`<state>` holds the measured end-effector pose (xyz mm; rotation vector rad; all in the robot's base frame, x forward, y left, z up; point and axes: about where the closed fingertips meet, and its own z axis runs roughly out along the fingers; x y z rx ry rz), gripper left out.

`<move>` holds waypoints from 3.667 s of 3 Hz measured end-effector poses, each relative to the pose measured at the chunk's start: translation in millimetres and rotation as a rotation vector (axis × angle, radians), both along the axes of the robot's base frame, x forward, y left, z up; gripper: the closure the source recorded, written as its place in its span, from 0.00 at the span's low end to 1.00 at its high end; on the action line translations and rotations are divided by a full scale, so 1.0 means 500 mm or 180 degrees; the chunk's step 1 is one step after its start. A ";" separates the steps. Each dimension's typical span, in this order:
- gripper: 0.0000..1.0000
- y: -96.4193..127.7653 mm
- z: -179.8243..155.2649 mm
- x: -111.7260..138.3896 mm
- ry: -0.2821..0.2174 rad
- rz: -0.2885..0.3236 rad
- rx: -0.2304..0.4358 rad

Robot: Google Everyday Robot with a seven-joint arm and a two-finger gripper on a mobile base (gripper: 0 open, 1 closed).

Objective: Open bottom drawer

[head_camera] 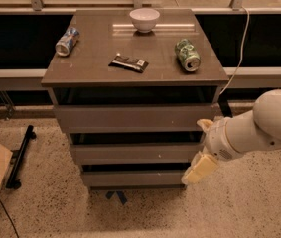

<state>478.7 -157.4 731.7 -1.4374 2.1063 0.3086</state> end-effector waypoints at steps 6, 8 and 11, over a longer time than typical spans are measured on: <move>0.00 0.069 -0.267 0.008 0.0029 0.0224 -0.0227; 0.00 0.060 -0.357 0.024 0.0108 0.0257 -0.0077; 0.00 0.087 -0.445 0.068 0.0123 0.0252 -0.0266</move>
Offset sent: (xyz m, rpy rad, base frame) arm -0.0002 0.0100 -0.0159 -0.1018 0.0342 0.0207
